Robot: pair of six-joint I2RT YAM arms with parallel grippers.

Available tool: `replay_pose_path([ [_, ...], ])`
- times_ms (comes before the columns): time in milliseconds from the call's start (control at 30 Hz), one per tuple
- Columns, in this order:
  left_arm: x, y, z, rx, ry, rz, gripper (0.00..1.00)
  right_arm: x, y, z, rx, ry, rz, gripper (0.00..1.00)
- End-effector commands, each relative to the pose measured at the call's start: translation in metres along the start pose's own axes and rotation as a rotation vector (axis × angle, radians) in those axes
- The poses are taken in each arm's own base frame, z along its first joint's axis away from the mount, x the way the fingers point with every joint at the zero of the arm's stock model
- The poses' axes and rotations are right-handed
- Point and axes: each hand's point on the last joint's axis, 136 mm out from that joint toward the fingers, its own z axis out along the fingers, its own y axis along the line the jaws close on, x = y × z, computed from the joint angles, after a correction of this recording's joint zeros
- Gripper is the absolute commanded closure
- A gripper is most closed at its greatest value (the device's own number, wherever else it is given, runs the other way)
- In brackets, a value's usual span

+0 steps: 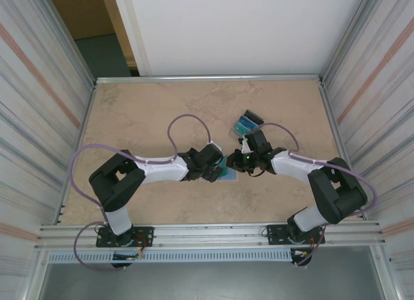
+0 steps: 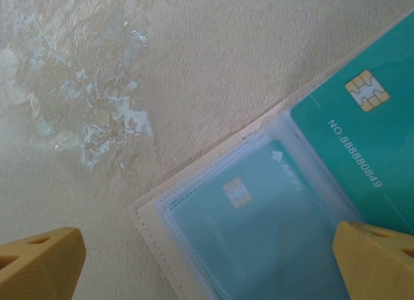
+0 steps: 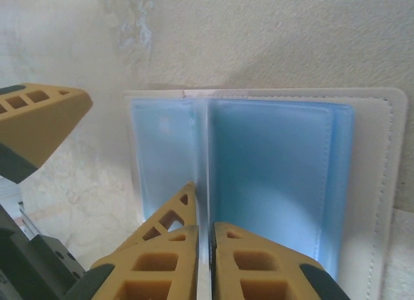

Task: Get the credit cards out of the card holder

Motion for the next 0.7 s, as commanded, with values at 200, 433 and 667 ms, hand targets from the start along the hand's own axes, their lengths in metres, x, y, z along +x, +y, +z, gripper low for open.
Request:
replay_pose_path([
  [200, 0.005, -0.008, 0.004, 0.025, 0.017, -0.011, 0.01, 0.004, 0.008, 0.015, -0.055, 0.030, 0.016, 0.83],
  [433, 0.007, -0.004, 0.002, 0.012, 0.018, -0.014, 0.01, 0.006, 0.001, 0.026, -0.022, 0.039, 0.026, 0.85],
  [667, 0.003, 0.005, -0.003, -0.008, 0.004, -0.032, 0.01, 0.002, -0.009, 0.019, 0.065, 0.011, -0.001, 0.97],
])
